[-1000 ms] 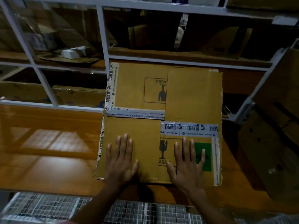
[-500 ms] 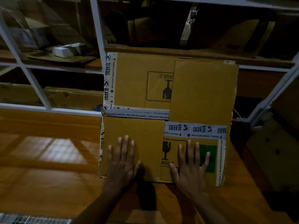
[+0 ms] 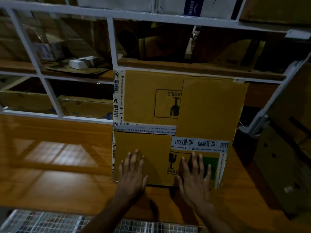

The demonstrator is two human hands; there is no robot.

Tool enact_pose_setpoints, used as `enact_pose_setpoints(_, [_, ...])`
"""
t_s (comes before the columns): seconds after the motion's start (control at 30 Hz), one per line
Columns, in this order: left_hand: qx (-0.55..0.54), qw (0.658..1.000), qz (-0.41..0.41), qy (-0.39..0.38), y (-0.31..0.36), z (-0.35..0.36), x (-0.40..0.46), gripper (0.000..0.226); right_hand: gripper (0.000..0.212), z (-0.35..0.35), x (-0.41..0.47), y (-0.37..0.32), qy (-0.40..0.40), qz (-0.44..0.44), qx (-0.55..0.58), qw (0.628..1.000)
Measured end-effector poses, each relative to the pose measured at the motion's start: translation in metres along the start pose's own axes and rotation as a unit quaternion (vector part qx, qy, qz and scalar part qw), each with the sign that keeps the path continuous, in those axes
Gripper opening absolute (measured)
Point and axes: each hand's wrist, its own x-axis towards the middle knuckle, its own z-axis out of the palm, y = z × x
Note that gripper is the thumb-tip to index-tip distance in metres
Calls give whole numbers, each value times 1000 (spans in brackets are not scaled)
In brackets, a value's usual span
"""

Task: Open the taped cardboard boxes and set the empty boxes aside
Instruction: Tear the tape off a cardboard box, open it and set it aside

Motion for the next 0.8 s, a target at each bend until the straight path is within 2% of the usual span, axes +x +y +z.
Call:
enact_pose_setpoints(0.1, [3,999,-15,-37,2,-8,-11,94,77,-9,-14,-1,-20,0,5,1000])
enact_pose_setpoints(0.23, [16,1000,-12,-11,12,-31,-10,99,74,-22,-21,4,-20,-9,-6,1000])
enact_pose_setpoints(0.33, [14,1000,4,15,20,-59,-9,89,66,-35,-28,-1,10,-20,-14,1000])
enact_pose_setpoints(0.47, [6,999,23,24,32,-87,-24,75,67,-54,-41,-7,40,-25,-6,999])
enact_pose_setpoints(0.57, [5,999,5,31,35,-103,-31,69,65,-68,-47,-11,46,-36,8,998])
enact_pose_setpoints(0.7, [-12,993,32,113,42,-145,-22,65,57,-102,-49,-21,96,-85,120,984])
enact_pose_setpoints(0.8, [-18,972,72,223,50,-192,-4,64,50,-145,-40,-30,194,-110,184,957])
